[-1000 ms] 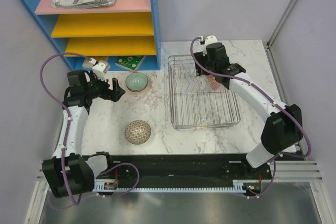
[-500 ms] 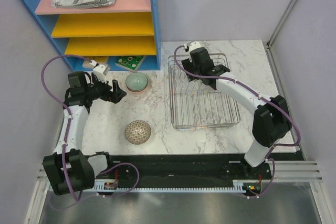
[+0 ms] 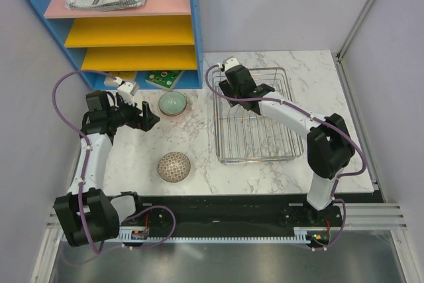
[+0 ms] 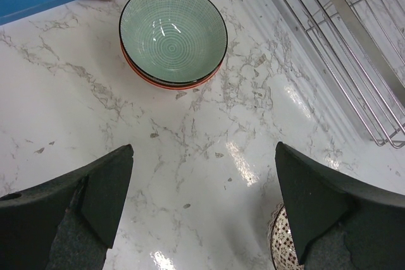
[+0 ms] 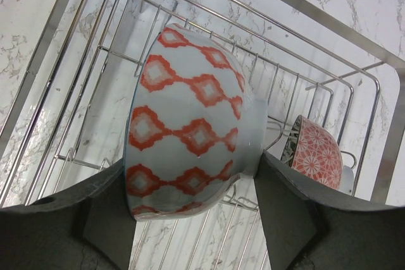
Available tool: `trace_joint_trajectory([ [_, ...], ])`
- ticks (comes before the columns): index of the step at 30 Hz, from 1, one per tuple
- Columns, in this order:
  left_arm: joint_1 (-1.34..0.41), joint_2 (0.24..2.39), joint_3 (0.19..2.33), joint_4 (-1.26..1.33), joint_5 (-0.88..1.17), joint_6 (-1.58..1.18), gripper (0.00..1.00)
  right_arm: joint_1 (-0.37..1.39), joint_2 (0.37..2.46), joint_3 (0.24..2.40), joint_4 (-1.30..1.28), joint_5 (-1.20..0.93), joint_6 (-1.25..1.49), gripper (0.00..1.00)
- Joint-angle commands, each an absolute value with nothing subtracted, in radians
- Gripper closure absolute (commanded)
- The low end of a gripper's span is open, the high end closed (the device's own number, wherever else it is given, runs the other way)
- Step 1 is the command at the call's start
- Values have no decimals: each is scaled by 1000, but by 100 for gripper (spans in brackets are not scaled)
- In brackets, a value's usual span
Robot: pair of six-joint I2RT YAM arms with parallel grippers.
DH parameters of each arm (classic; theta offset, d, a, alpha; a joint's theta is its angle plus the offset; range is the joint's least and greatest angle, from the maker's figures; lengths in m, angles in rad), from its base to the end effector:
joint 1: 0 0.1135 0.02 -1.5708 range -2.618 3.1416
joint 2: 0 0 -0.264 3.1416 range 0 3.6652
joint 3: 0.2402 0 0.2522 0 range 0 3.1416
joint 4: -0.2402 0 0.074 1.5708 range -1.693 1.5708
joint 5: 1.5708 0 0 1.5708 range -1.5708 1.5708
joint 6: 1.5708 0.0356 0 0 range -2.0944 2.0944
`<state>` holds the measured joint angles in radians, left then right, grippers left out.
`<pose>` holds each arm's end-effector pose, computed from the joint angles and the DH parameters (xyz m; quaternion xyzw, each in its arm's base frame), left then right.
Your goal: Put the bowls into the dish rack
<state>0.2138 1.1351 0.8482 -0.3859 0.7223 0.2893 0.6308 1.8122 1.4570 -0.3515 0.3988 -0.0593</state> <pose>0.2388 0.0278 0.2783 0.1851 0.8364 -0.2072 0.4725 0.3432 0.2335 0.2716 -0.2230 0.8657 -0.0569 0.4445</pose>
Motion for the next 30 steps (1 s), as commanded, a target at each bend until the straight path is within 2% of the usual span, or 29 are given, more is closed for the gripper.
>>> trace_joint_trajectory([
  [1,222,1121,844,-348,762,296,0,655,1845,1519,-308,471,-83,100],
  [7,222,1118,842,-345,759,298,0,692,1884,1526,-310,515,-94,100],
  [13,224,1117,839,-342,761,299,0,706,1894,1522,-321,525,-98,80],
  [14,224,1117,838,-342,759,299,0,706,1896,1520,-325,522,-98,69],
  [15,224,1117,838,-341,759,301,0,707,1898,1520,-327,522,-98,63],
  [17,222,1115,839,-341,761,299,0,709,1898,1519,-336,514,-100,51],
  [20,225,1115,839,-341,762,302,0,712,1904,1525,-345,502,-101,39],
  [30,224,1112,836,-339,759,302,0,727,1943,1543,-371,482,-107,23],
])
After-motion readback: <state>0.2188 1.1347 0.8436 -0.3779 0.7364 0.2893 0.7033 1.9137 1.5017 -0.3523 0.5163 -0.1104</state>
